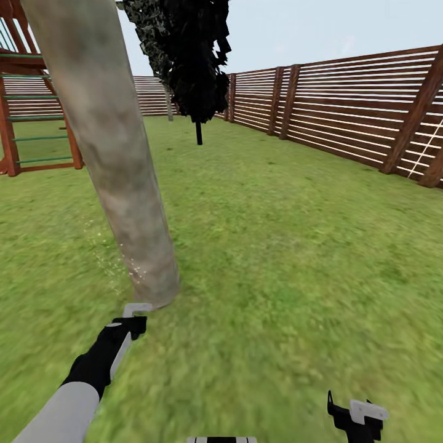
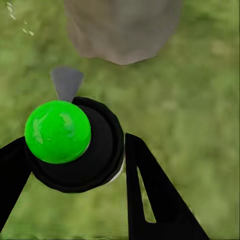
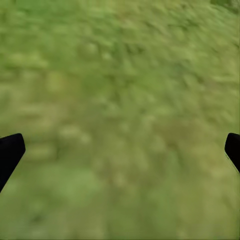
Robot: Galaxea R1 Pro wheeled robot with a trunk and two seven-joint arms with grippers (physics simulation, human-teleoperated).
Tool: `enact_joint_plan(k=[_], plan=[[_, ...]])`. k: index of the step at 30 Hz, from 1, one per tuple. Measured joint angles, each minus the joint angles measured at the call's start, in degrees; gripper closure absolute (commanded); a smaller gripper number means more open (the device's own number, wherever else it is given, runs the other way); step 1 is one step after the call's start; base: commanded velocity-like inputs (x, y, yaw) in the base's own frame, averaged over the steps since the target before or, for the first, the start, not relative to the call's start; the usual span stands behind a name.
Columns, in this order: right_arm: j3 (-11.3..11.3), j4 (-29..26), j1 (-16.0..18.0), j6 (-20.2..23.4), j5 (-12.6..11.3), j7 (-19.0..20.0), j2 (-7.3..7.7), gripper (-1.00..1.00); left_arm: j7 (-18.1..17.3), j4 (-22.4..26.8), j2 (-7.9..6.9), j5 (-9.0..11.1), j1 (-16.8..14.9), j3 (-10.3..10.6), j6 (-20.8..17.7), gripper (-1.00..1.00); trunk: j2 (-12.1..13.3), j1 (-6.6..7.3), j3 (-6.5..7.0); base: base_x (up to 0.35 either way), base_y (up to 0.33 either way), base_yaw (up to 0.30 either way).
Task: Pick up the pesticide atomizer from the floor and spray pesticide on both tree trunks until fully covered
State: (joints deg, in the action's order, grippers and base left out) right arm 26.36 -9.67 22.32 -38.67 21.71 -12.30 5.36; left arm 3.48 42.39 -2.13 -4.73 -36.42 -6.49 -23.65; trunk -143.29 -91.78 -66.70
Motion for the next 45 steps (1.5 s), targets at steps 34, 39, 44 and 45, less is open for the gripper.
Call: enact_joint_plan(k=[34,39,44,45], plan=[[0.0,0.0,0.0,0.0,0.0,-0.1,0.09,-1.0,-0.9,29.5,1.46,0.9,3.3,-3.8,-7.5,1.0,0.0,0.0,0.0,-0.055,0.0,0.0],[0.0,0.0,0.0,0.0,0.0,-0.1,0.07,-1.0,-0.7,30.1,2.15,1.4,3.4,3.0,-8.4,1.0,0.0,0.0,0.0,0.0,0.0,0.0],[0.0,0.0,0.0,0.0,0.0,0.0,0.02,-1.0,-1.0,35.5,1.32,1.0,3.4,-3.2,-12.6,1.0,0.0,0.0,0.0,0.0,0.0,0.0],[0.0,0.0,0.0,0.0,0.0,0.0,0.0,-1.0,-1.0,36.6,1.47,1.2,3.4,-4.1,-13.4,1.0,0.0,0.0,0.0,0.0,0.0,0.0]])
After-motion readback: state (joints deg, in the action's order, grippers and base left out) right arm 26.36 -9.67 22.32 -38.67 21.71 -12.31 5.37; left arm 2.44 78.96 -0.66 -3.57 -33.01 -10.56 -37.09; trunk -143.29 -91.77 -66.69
